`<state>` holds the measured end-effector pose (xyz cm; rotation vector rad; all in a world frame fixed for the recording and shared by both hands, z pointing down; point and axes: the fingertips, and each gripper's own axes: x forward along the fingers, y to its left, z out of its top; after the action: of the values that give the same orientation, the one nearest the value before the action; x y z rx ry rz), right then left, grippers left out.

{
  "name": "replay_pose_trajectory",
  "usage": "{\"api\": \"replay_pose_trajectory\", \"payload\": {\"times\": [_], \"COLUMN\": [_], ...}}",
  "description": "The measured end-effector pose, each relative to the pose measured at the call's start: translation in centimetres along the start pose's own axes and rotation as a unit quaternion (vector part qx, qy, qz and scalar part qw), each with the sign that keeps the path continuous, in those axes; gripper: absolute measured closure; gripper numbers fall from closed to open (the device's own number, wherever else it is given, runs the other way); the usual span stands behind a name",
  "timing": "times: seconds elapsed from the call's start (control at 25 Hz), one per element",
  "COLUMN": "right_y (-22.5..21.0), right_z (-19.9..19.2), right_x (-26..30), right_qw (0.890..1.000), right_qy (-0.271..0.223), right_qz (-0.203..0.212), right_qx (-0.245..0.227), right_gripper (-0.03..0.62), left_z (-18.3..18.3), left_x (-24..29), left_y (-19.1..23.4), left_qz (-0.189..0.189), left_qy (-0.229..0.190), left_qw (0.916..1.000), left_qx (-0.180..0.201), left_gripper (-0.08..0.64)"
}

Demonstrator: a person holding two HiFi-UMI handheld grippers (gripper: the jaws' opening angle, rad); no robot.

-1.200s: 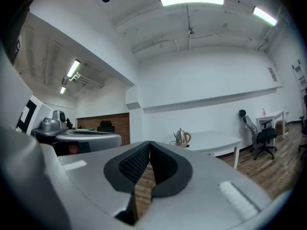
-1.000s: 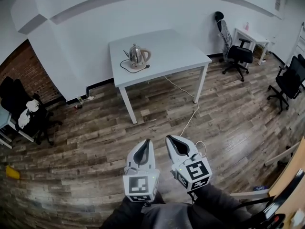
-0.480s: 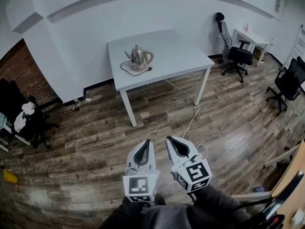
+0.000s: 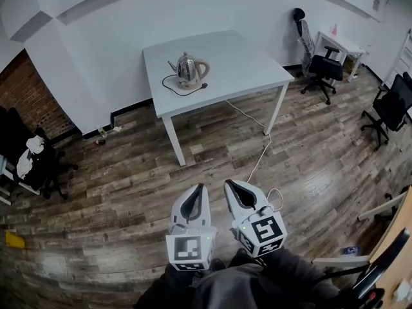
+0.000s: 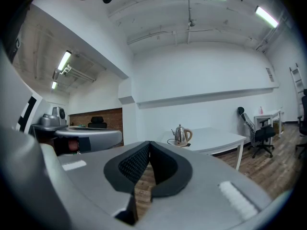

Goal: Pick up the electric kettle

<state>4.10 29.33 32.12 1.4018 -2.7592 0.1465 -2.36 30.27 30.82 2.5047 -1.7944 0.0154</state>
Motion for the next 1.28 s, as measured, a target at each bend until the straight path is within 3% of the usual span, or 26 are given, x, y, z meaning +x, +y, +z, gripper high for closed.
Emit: {"api": "replay_pose_trajectory", "payload": {"times": [0.28, 0.96, 1.28], "right_y": [-1.7, -10.4, -12.4], "right_z": [-0.1, 0.2, 1.2], "right_x": [3.2, 14.4, 17.3], "right_qw": [1.0, 1.0, 1.0], "right_qy": [0.001, 0.013, 0.004], "right_qz": [-0.001, 0.014, 0.025], "right_qx": [-0.008, 0.009, 0.016], "right_gripper": [0.589, 0.589, 0.589], "left_z": [-0.7, -0.8, 0.3], "left_x": [3.1, 16.9, 19.9], "left_y": [2.0, 5.5, 6.6], "left_qz": [0.006, 0.01, 0.025], "left_qy": [0.005, 0.031, 0.029], "left_qw": [1.0, 0.9995, 0.9991], "left_qx": [-0.003, 0.005, 0.019], "left_gripper": [0.56, 0.56, 0.56]}}
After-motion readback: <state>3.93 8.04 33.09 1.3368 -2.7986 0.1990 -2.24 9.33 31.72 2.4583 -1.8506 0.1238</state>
